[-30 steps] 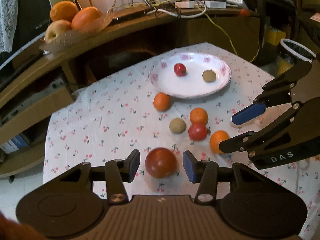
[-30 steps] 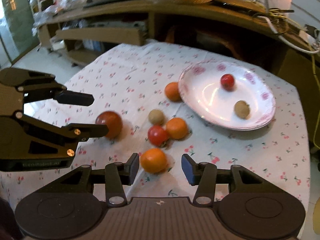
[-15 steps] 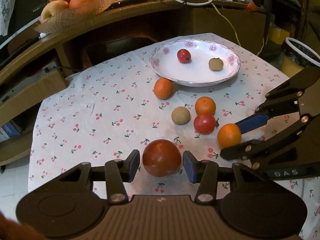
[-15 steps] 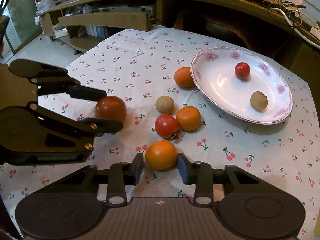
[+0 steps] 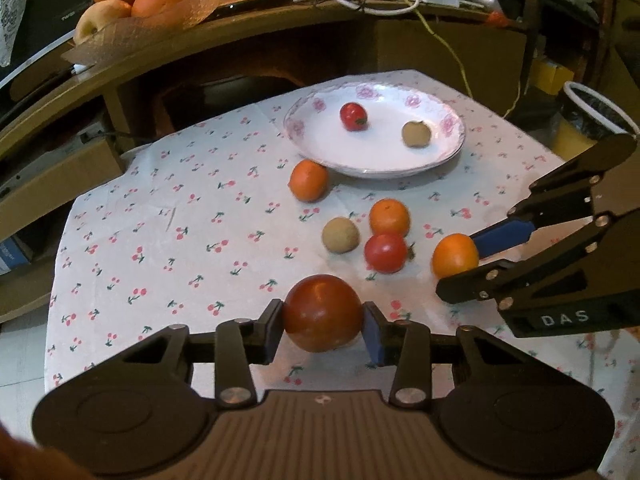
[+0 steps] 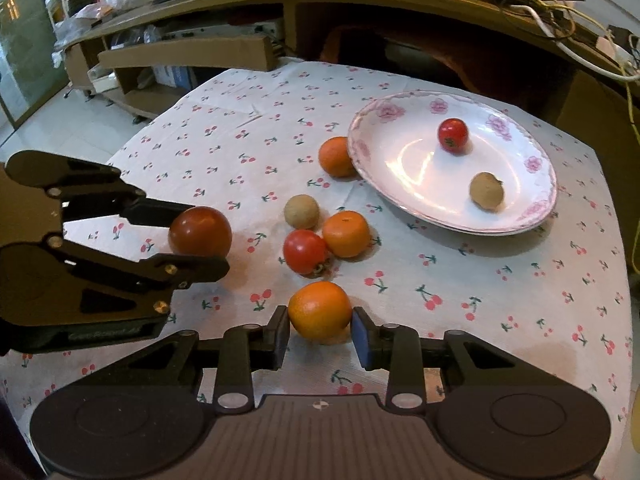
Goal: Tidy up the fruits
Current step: 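Grasp the large dark red tomato with the left tool while the right tool grasps an orange, then carry both fruits onto the white plate and open both tools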
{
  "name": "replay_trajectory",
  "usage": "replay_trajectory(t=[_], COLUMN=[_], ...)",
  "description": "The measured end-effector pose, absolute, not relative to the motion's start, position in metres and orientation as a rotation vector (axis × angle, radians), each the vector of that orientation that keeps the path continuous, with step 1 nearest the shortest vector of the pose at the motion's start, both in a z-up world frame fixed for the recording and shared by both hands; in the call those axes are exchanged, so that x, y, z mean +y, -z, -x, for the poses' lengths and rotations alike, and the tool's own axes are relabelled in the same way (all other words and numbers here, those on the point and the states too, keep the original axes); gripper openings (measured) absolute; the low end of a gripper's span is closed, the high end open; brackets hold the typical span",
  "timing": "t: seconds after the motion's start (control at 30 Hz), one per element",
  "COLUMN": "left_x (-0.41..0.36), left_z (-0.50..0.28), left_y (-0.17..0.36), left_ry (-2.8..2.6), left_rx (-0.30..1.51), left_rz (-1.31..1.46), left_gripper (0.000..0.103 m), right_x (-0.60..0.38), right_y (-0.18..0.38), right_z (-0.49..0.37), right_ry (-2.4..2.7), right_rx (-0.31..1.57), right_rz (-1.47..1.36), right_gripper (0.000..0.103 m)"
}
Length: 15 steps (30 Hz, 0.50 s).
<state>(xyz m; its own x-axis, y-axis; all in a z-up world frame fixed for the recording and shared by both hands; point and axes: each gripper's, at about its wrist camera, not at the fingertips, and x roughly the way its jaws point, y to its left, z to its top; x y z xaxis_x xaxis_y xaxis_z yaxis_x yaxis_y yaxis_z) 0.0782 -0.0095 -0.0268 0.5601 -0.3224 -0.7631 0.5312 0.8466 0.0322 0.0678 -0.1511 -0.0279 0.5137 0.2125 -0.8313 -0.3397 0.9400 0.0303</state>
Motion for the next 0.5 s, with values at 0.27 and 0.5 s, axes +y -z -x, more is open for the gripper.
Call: replay_trajectory(t=[0.27, 0.5], left_x=[-0.020, -0.033], left_z=[-0.078, -0.085], left_y=[0.019, 0.010], left_ry=[0.532, 0.537], left_rx=[0.815, 0.787], left_rz=[-0.271, -0.267], left_gripper=[0.047, 0.047], right_x=[-0.162, -0.172], right_y=[0.018, 0.011], right_z=[-0.068, -0.074], right_ry=[-0.301, -0.270], right_rx=[0.946, 0.920], right_rz=[0.112, 0.093], right_gripper=[0.034, 0.034])
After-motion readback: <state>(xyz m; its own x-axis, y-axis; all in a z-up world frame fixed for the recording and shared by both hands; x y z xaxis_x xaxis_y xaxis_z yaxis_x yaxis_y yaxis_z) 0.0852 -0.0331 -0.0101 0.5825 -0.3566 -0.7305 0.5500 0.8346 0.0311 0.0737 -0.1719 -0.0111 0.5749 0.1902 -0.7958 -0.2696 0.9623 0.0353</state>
